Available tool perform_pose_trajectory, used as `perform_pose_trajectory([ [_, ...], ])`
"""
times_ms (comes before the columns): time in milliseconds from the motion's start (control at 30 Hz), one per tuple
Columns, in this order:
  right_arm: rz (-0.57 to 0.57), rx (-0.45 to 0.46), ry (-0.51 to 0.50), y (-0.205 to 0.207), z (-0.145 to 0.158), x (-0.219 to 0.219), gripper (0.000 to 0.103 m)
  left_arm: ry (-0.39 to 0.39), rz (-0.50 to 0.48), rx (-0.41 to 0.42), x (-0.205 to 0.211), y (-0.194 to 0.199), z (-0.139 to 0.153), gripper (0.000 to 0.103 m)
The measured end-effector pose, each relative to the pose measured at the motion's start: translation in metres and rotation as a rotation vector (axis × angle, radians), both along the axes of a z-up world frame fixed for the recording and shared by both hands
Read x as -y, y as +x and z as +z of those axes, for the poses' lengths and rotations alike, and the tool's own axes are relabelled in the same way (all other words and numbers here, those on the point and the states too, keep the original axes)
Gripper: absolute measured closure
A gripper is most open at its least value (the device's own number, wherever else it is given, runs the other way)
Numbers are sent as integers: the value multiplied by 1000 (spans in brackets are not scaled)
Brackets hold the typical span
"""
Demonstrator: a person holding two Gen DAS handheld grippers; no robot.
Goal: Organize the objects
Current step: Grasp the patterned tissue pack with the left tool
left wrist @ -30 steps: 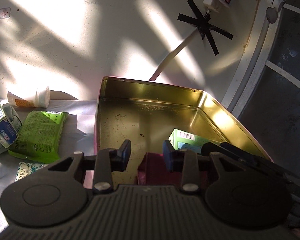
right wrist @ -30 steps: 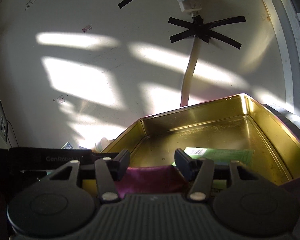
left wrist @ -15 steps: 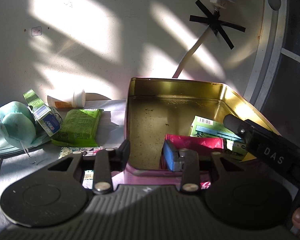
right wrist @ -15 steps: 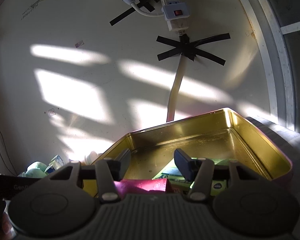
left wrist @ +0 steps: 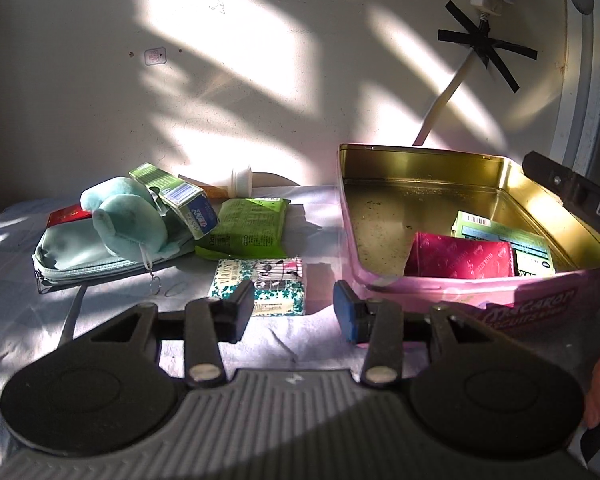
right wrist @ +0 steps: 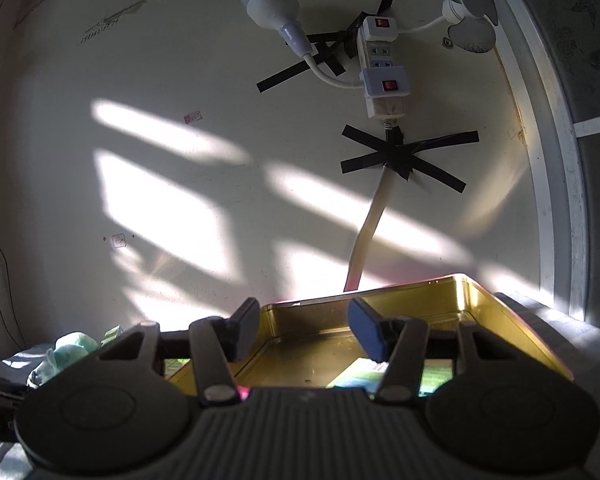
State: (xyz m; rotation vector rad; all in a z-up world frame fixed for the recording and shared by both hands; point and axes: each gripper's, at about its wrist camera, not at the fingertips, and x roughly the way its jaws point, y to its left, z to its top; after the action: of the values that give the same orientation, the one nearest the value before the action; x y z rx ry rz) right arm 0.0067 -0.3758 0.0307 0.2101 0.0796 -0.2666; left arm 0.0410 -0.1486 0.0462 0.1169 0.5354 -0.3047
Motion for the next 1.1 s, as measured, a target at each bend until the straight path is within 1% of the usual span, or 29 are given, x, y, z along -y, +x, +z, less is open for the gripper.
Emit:
perform_pose_trajectory([
  [100,-30,31,2,20,7,21,39,4,28,-8,-7,1,-4,56],
  [133,-45,24,-15,27,7,26,37,7,34,-10,-10,1,-5,56],
  [200,-81,-8,-61,42,3,34,37,20,55,-9,-15,0,-9,55],
  [300,-97,-43,-78,56,-6,44,38,38,81,-11,-25,2,-15,52],
  [333,-103,-35,-85,58,-8,46,34,44,88,-13,-27,3,-17,52],
  [400,-134,-45,-122,62,-12,47,34,49,107,-26,-36,6,-22,52],
  [467,-150,-48,-119,61,-13,49,34,41,120,-39,-48,8,-26,52],
  [533,-150,-31,-102,53,-11,46,33,28,147,-44,-65,10,-30,52],
  [567,-141,-13,-98,47,-8,41,33,25,166,-45,-73,12,-33,52],
  [633,-76,8,-72,38,1,28,32,14,209,-47,-90,16,-38,52],
  [667,3,13,-51,35,9,16,32,9,244,-51,-102,19,-42,52],
  [733,179,0,-50,33,19,-13,29,3,302,-47,-120,25,-45,52],
  [767,276,-22,-68,36,22,-31,27,-1,332,-32,-130,26,-46,52],
  [800,384,-61,-104,40,24,-54,24,-2,359,-15,-137,27,-47,52],
  [833,449,-97,-137,44,23,-71,24,-6,393,5,-145,28,-47,52],
  [867,526,-163,-208,53,19,-99,24,-23,417,13,-153,29,-46,52],
  [900,568,-216,-275,61,13,-121,24,-56,431,10,-160,30,-45,52],
  [967,617,-325,-385,84,-1,-154,25,-108,443,-4,-169,31,-45,52],
  [1000,625,-385,-417,98,-7,-163,26,-121,441,-12,-170,32,-45,52],
  [1033,631,-441,-434,112,-11,-168,26,-134,434,-18,-171,32,-45,52],
  [1067,632,-516,-443,129,-17,-173,26,-145,427,-21,-172,32,-46,52],
  [1100,620,-562,-448,142,-18,-174,26,-152,422,-21,-172,31,-46,52],
])
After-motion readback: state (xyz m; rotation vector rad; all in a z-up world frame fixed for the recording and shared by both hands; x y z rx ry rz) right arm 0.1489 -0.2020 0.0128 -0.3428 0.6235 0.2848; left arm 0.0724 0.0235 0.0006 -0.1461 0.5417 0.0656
